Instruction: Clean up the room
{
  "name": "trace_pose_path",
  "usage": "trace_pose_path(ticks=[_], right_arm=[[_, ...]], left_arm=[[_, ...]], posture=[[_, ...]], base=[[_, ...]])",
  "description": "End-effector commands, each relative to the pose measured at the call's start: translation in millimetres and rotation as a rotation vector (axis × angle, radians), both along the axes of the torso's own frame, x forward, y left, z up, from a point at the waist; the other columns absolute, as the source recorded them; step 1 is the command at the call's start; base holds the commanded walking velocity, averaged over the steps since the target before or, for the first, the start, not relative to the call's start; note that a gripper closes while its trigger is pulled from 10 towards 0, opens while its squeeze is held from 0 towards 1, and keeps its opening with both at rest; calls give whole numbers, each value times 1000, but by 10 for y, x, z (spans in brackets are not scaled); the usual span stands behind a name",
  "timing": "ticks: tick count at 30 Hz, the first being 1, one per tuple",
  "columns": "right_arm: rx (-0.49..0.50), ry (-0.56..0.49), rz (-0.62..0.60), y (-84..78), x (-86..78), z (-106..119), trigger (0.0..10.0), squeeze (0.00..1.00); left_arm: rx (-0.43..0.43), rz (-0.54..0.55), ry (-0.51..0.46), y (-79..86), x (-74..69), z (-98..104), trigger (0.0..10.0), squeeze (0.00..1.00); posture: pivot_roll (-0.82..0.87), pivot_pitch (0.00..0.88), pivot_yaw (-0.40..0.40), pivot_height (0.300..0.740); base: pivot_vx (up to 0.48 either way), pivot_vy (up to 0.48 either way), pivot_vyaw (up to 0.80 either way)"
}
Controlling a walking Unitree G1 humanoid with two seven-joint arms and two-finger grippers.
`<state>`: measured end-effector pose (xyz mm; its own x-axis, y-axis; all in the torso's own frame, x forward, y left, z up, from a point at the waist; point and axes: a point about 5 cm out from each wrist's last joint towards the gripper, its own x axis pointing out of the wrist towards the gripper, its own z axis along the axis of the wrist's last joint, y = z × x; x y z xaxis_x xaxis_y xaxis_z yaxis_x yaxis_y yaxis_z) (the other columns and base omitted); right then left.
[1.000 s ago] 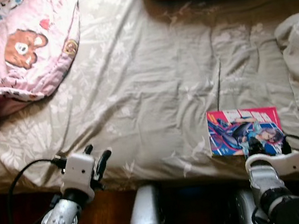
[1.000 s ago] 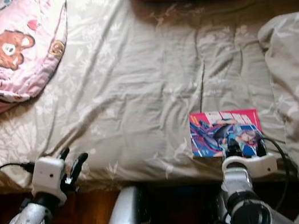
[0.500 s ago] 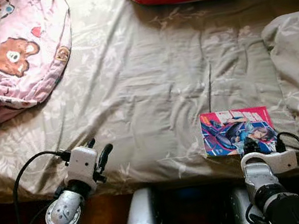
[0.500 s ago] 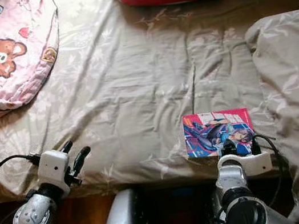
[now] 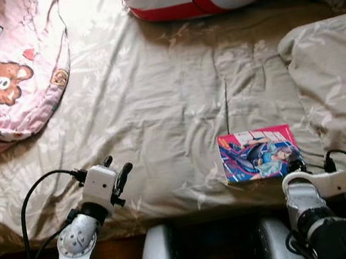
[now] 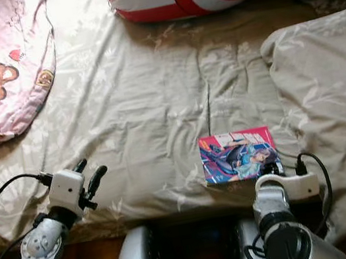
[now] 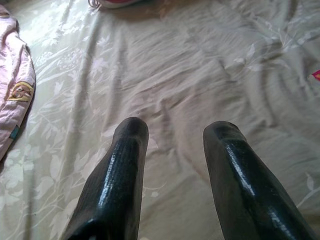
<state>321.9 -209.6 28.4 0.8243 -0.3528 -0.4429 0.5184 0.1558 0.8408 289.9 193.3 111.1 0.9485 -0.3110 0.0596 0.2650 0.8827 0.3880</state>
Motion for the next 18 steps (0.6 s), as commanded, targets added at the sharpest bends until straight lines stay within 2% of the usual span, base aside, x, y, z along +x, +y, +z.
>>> trace_pose_path(ticks=[1, 8, 13, 15, 18], right_arm=[[-28, 15, 11, -5, -74, -75, 10000, 0], [-204, -52, 33, -100, -170, -56, 10000, 0], [-239, -55, 19, -137, -283, -73, 10000, 0], [-271, -81, 65, -118, -300, -64, 10000, 0], [-441, -109, 181, -89, -309, -2, 10000, 0]], left_arm=[[11, 13, 38, 28, -45, -113, 10000, 0], [-58, 54, 44, 16, -15, -185, 10000, 0], [-78, 52, 56, -15, 10, -234, 10000, 0], [-79, 53, 57, -30, 31, -245, 10000, 0], [-112, 78, 54, -24, 55, -253, 10000, 0]], posture=[[129, 228, 42, 645], [87, 226, 18, 645], [58, 216, 11, 645], [50, 205, 7, 645], [48, 200, 5, 645]], base=[[0, 0, 0], [0, 0, 0], [0, 0, 0], [0, 0, 0], [0, 0, 0]])
